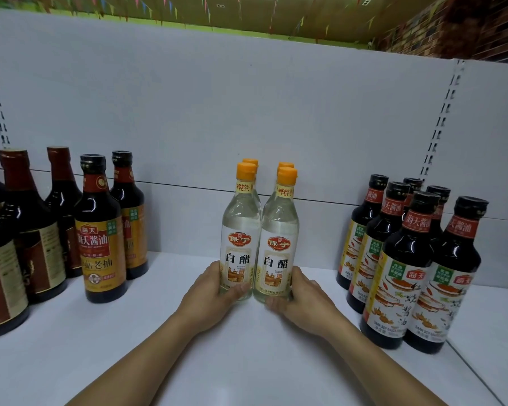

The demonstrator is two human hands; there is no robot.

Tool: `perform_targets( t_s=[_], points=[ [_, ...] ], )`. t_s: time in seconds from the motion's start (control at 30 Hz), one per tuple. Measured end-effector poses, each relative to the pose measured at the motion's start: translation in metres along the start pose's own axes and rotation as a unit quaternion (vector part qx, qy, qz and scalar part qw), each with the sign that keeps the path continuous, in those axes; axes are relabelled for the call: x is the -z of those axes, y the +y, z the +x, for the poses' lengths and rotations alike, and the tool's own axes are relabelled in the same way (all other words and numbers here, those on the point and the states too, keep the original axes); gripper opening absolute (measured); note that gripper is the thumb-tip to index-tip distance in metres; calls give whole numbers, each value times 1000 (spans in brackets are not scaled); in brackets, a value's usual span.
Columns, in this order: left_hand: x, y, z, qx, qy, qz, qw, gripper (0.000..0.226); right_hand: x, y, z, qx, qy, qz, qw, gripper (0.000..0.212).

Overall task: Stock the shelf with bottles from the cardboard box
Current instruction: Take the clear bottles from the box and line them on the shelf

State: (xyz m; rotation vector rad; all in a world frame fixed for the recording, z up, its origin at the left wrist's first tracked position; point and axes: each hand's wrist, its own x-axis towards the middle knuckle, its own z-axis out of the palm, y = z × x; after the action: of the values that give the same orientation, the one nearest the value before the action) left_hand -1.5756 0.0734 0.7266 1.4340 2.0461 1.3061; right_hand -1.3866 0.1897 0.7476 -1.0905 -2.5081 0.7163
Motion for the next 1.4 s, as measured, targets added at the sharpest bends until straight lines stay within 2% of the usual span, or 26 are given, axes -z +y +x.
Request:
perform_targets(
  t_s=[0.13, 0.33, 0.6, 0.77, 0.9, 0.97, 1.1, 1.2, 1.4],
  points=[
    [-1, 5, -3, 0, -1, 7, 1000, 46, 0, -1, -1, -4, 0, -7, 1000, 74],
    [0, 9, -7, 19, 4, 20, 1000, 51, 2, -4, -5, 0, 0, -26, 1000, 68],
    [0, 23, -13, 56, 5, 16, 998, 52, 3, -8, -20, 11, 35, -106, 994, 50],
    [3, 39, -26, 73, -27, -10, 997, 79, 5, -12, -28, 52, 23, -146, 988, 38],
    [3, 48, -48, 124, 34, 17, 992, 103, 9, -28, -35, 96, 6, -117, 988, 26],
    [4, 54, -63, 108, 85, 32, 990, 96, 11, -38, -39, 128, -8, -69, 989, 23],
    [11, 68, -98, 65, 205, 53, 975, 59, 13, -62, -52, 191, -38, 21, 981, 26],
    [22, 77, -122, 52, 259, 50, 963, 36, 17, -82, -65, 233, -41, 67, 969, 26],
    [41, 87, -177, 53, 347, 44, 935, 30, 12, -122, -91, 303, -90, 138, 939, 25]
  ],
)
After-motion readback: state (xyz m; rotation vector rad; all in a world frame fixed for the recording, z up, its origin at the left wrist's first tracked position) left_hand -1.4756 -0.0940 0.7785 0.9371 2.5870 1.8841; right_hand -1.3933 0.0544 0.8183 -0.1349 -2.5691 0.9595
